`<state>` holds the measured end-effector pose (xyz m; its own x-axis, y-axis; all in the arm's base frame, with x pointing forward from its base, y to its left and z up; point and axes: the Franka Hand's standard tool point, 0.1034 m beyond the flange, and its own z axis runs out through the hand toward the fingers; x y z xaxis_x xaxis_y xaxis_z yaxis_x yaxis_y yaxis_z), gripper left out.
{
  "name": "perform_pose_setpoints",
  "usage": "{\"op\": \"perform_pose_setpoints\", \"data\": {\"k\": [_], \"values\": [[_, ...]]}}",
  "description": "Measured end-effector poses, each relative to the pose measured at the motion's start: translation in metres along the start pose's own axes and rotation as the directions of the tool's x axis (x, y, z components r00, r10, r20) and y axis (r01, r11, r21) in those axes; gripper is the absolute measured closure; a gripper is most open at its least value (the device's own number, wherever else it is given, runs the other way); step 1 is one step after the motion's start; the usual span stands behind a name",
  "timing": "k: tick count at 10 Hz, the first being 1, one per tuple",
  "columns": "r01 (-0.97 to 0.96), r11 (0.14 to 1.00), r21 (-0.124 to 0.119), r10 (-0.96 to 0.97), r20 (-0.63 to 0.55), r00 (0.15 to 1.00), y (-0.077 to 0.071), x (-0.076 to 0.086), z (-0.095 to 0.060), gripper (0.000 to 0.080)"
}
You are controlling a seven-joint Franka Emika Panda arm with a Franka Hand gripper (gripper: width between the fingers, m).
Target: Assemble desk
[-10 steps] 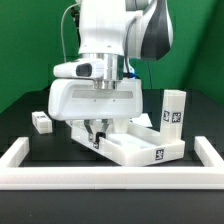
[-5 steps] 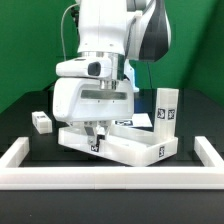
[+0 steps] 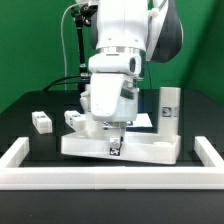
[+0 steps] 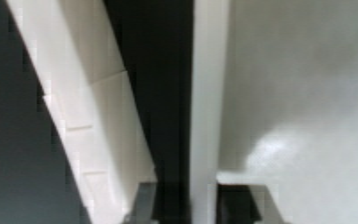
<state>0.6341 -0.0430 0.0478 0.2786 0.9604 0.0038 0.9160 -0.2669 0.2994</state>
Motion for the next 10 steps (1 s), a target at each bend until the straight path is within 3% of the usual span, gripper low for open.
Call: {"op": "perform_pose_setpoints", "data": {"k": [2,3,6,10], "values": [[0.01,1.0,-0.004,-0.01,-0.002,1.0,0.0,0.002,0.0,0.0738],[0.087,0.995,-0.04,-0.088,-0.014,0.996,0.002,0.012,0.002,0.0737],[0.161,0.985,-0.065,-0.163,-0.032,0.986,0.01,0.046,0.012,0.0732],[0.159,0.985,-0.067,-0.161,-0.031,0.986,0.012,0.045,0.012,0.0731]]}}
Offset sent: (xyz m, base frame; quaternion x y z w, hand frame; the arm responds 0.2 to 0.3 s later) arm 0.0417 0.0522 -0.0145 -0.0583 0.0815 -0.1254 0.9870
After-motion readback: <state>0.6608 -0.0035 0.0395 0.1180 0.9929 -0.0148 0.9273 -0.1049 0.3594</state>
